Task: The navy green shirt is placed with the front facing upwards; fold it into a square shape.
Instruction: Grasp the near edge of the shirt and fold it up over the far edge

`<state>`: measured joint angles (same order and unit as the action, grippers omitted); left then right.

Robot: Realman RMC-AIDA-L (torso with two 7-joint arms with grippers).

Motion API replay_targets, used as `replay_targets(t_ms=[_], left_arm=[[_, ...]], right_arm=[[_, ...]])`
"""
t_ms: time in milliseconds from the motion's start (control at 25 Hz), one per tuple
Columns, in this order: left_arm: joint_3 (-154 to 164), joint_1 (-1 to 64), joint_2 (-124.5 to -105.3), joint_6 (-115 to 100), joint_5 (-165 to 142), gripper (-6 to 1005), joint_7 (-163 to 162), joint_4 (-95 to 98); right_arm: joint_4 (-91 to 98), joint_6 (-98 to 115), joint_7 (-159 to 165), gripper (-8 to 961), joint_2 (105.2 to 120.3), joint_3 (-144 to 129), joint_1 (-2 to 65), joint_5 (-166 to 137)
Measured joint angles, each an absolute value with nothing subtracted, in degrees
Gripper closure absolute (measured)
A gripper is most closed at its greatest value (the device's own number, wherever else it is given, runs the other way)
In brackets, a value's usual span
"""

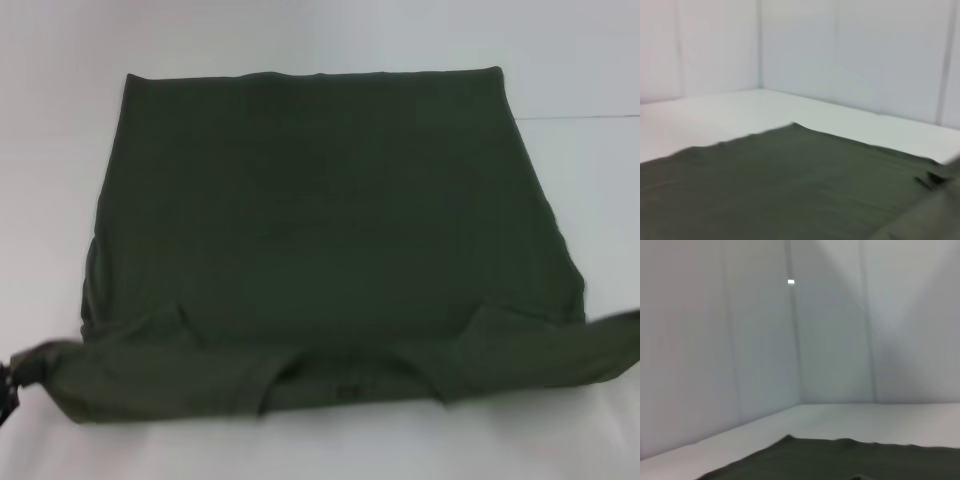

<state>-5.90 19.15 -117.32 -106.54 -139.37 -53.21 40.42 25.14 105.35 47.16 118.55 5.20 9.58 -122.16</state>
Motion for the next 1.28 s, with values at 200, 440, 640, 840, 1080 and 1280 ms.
replay_targets(t_ms=[200,440,640,840,1080,1280], left_arm=[[-6.1,21.3,-117.85,-98.5,-134.9,970,-55.2,35.8],[-6.1,24.0,-118.27,-89.9,-131.2,970,-54.9,31.9],[-6.0,28.4,-118.96,-79.6,-130.1,969,-54.2,28.9],[-5.9,31.8,-119.42,-71.2,-127.3,968,-52.7,26.5],[-5.8,36.0,-119.15,-61.0,-124.4,968,-51.5,23.6],[-5.7,38.7,-119.38,-55.2,-123.4,967,-50.0,21.9]], right_arm=[[25.0,97.8,51.0,916,119.15,6.1,13.7,-122.2],[23.8,89.3,53.1,915,119.53,6.6,19.6,-121.8],[23.7,82.3,54.7,915,119.48,6.3,24.5,-120.7],[23.5,73.5,58.2,914,119.45,5.8,29.5,-120.7],[21.7,63.5,60.7,913,119.49,3.9,34.7,-120.7],[20.5,58.7,60.1,913,119.51,3.5,37.3,-120.7]])
